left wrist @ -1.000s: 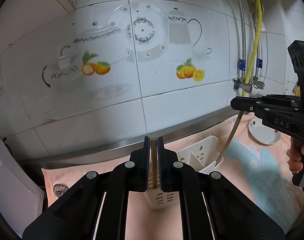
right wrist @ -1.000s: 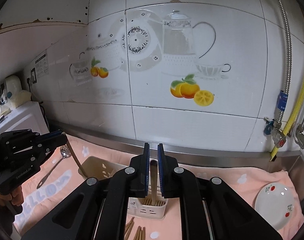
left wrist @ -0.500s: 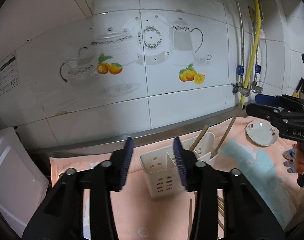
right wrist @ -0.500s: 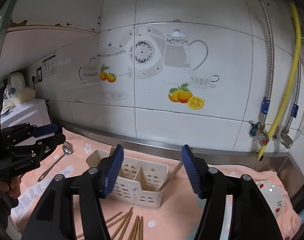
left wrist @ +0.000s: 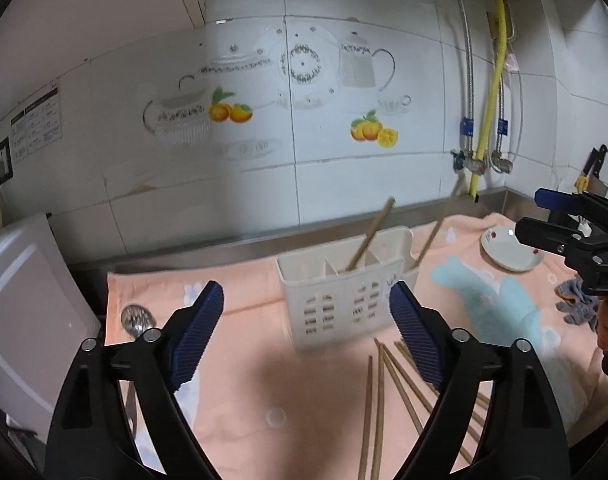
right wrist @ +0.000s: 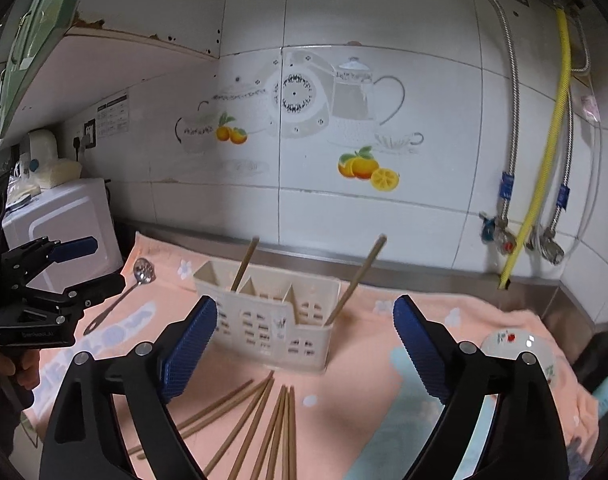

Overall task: Organize utensils
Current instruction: 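Open the left tool while the right tool opens, leaving both chopsticks in the holder, then move both open tools back down toward the remaining chopsticks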

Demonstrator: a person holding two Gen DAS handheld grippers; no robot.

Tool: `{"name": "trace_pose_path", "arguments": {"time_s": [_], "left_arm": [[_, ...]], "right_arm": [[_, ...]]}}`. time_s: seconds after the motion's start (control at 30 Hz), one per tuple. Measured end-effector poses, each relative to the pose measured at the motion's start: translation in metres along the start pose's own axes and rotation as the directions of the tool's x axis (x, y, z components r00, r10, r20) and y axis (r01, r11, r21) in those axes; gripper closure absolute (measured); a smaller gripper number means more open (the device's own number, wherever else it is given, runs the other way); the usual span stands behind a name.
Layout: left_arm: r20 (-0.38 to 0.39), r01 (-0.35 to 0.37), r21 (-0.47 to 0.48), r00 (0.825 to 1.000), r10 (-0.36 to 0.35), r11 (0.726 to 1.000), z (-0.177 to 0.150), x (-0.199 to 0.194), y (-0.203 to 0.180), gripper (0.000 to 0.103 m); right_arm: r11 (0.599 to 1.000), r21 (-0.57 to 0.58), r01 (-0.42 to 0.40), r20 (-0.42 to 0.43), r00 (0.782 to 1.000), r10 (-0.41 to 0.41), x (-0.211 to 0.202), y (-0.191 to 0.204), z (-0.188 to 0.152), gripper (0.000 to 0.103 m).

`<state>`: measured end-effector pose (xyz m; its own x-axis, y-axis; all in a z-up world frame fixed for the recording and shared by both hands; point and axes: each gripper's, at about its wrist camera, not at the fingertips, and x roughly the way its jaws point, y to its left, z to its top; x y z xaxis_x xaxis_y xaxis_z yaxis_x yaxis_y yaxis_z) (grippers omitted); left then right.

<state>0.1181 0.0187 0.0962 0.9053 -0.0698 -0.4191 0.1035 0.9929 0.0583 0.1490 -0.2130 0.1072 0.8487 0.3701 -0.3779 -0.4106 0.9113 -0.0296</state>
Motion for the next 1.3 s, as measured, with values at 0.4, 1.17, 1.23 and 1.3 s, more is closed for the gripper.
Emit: {"name": "trace_pose_path", "arguments": {"time_s": [0.4,1.17,1.23,1.3], "left_arm": [[-0.083,0.007,0.006,0.997,-0.006,1.000,-0.054,-0.007,-0.012,0.011],[-0.306,0.016,-0.005,0.952,-0.017,1.000,-0.151,0.022,-0.013,0.026],[-0.325,0.033,-0.012,0.945,-0.035,0.999,-0.157,0.025,-0.015,0.031],[-0.335,0.047,-0.013,0.941,-0.048,0.999,-0.161,0.028,-0.017,0.037]], "right_arm": [[1.000,-0.008,0.026,-0.073,0.997,-0.026,-0.018,0.012,-0.064,0.011],[0.996,0.085,0.033,-0.207,0.978,-0.015,-0.008,0.005,-0.138,0.011],[0.996,0.088,0.034,-0.216,0.976,-0.014,-0.006,0.004,-0.142,0.011],[0.995,0.090,0.035,-0.225,0.974,-0.014,-0.004,0.004,-0.145,0.011]]}}
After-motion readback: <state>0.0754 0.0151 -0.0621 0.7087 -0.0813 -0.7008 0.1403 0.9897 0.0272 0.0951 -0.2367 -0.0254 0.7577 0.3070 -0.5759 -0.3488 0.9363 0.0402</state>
